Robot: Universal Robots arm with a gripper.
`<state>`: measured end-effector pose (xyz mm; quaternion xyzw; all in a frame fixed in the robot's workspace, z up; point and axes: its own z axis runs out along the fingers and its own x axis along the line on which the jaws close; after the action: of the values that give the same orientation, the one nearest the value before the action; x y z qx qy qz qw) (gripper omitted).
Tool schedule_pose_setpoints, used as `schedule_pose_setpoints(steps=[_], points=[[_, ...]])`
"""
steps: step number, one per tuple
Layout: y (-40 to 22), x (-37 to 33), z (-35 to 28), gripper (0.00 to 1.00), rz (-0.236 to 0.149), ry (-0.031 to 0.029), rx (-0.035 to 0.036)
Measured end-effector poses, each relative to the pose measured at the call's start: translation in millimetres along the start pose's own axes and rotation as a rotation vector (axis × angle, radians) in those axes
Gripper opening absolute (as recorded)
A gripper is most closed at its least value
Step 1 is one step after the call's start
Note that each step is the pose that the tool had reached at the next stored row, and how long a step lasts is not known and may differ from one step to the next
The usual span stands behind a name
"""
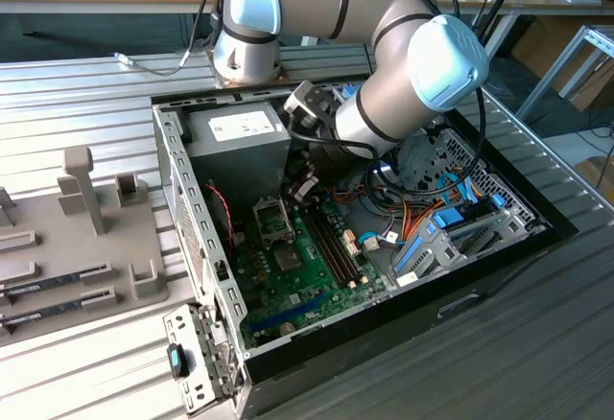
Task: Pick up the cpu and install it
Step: 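Close the cpu cover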
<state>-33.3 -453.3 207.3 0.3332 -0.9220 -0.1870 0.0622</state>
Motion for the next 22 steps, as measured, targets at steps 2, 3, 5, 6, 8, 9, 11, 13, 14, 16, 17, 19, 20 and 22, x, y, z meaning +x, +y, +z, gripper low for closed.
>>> schedule_pose_setpoints(steps=[2, 3, 5, 6, 8, 9, 11, 13, 14, 16, 17, 19, 20, 22], points=[[-0.8, -0.2, 1.5, 0.11, 0.0, 0.0006, -0.0031], [-1.3, 0.1, 3.6, 0.11, 0.0, 0.0001, -0.0041], [-1.8, 0.5, 6.1, 0.11, 0.0, -0.0003, -0.0047], [-2.0, 0.7, 7.1, 0.11, 0.0, -0.0006, -0.005], [-2.1, 1.4, 8.9, 0.11, 0.0, -0.0009, -0.0052], [-1.9, 2.0, 9.3, 0.11, -0.001, -0.0011, -0.0055], [-0.8, 3.2, 9.8, 0.11, -0.001, -0.0021, -0.0069], [-0.4, 3.8, 10.0, 0.11, -0.001, -0.0028, -0.0075], [-0.1, 4.2, 10.1, 0.11, -0.001, -0.0033, -0.0083], [-0.8, 5.0, 10.0, 0.11, -0.002, -0.0049, -0.0103], [-1.6, 5.8, 9.6, 0.11, -0.002, -0.0052, -0.011], [-4.1, 8.1, 8.4, 0.11, -0.002, -0.0056, -0.0115], [-5.2, 9.0, 7.9, 0.11, -0.002, -0.0058, -0.0118], [-8.0, 11.5, 6.7, 0.11, -0.003, -0.0062, -0.0123]])
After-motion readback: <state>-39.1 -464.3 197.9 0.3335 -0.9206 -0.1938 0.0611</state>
